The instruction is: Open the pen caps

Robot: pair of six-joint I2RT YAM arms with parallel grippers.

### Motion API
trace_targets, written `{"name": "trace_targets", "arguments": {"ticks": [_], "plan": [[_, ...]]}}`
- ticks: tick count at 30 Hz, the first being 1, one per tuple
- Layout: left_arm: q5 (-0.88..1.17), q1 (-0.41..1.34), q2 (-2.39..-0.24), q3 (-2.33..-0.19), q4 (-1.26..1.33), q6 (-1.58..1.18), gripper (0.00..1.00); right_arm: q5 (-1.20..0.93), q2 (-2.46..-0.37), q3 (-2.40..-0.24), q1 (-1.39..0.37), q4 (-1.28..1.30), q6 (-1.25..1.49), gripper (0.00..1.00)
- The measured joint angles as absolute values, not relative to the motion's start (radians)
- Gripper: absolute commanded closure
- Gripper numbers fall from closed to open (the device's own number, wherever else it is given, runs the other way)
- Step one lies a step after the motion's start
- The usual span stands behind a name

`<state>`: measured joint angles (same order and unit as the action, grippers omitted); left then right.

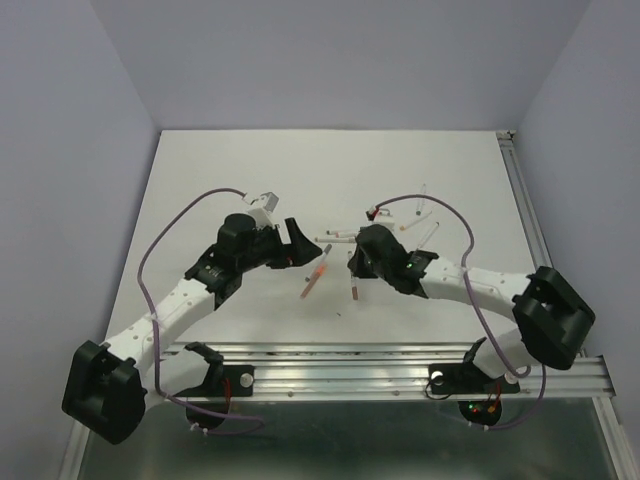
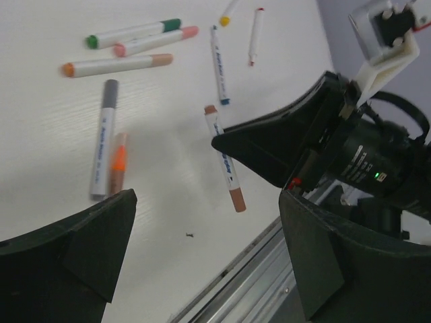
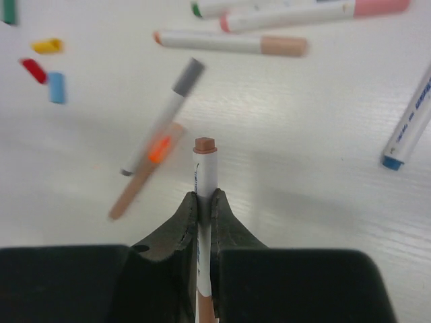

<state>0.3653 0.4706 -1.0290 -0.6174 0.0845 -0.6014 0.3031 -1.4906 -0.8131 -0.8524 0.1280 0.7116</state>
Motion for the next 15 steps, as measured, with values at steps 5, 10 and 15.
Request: {"name": "trace_targets", "arguments": {"ticks": [5, 10, 15], "plan": [[0.448, 0.589, -1.027, -0.596, 0.21, -0.598, 0.01, 0.311, -1.29, -0.812, -0.852, 0.028, 0.715, 0.99], [0.446, 0.659, -1.03, -0.596, 0.274, -0.598, 0.02, 0.381, -1.177, -0.812, -0.852, -0.004, 0.81, 0.99], [0.427, 0.701, -1.08, -0.601, 0.31, -0.599, 0.09, 0.441, -1.153, -0.81, -0.852, 0.001, 0.913, 0.99]]}}
